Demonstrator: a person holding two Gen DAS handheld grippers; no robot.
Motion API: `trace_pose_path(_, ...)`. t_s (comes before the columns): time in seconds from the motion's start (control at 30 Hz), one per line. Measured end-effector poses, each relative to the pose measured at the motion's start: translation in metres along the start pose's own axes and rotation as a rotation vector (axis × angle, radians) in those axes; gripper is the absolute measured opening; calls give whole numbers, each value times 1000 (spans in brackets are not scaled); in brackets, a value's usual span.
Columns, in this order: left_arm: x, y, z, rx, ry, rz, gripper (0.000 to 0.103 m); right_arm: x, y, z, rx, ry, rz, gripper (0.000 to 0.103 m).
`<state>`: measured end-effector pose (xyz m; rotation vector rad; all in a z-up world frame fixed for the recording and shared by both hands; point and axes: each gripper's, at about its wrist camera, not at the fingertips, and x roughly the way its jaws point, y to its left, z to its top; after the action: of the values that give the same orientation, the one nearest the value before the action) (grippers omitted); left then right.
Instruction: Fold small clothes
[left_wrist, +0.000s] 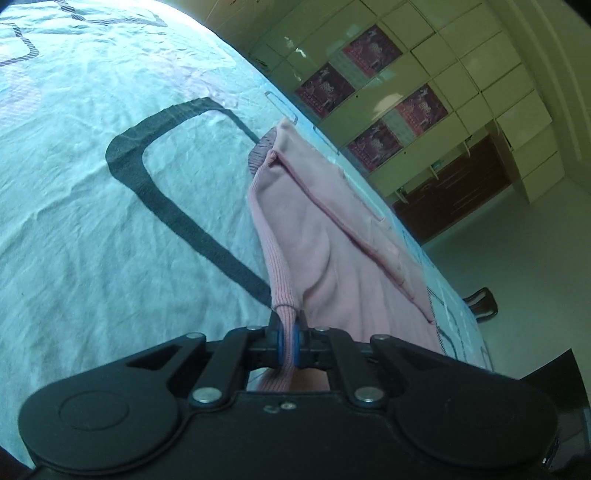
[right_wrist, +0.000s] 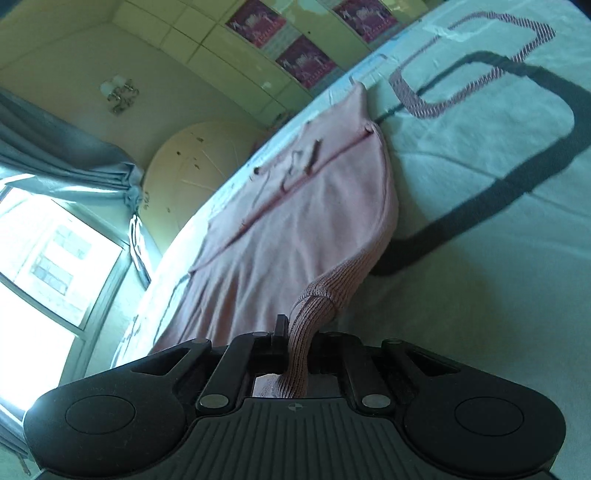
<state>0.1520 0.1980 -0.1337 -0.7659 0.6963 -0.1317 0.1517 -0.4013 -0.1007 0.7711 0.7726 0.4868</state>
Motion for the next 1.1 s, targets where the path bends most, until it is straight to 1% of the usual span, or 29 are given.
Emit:
trace_pose_path(0.07,2,-9,13,-13,-42,-33,3,3,11,18,-22,-37,7,7)
trace_pose_path(0.17,20,-27,39,-4,-93,-72,3,14,24,49,-44,-86,20,7)
trace_pose_path(0.23,41,-39,61,19,-110,-97,3,26,30,71,-53,-107,7,7)
trace_pose_path(0.37,96,-58,104,41,-105,-116,3,61,38,119,-63,-131,-27,7)
trace_pose_path(0.5,162,-62,150,23,-78,-87,3,109,39,164,-34,-118,-92,7)
trace_pose_path(0.6,211,-58,180,21,-51,-47,3,153,28,192,0,-99,-120,7)
trace_pose_path(0.73,268,-52,211,44,-1,13,3,214,8,227,47,-45,-157,7)
trace_pose_path(0.83,302,-48,227,74,48,43,3,252,-13,247,95,-11,-184,7)
trace_pose_path(0.9,320,-45,232,95,82,72,3,270,-28,254,139,21,-188,7)
trace_pose_path(0.93,329,-46,235,107,96,72,4,278,-36,257,162,36,-185,7)
trace_pose_path(0.97,334,-45,237,110,103,68,6,283,-41,259,167,30,-180,7)
trace_pose_path(1.0,334,-45,239,105,100,58,10,283,-42,261,158,15,-173,7)
trace_pose_path(1.03,331,-46,241,106,89,31,17,281,-41,262,147,-4,-161,11)
trace_pose_path(1.07,326,-47,243,120,69,13,21,275,-38,263,123,-37,-147,33)
trace_pose_path(1.1,320,-50,245,145,44,8,36,268,-32,261,85,-76,-143,72)
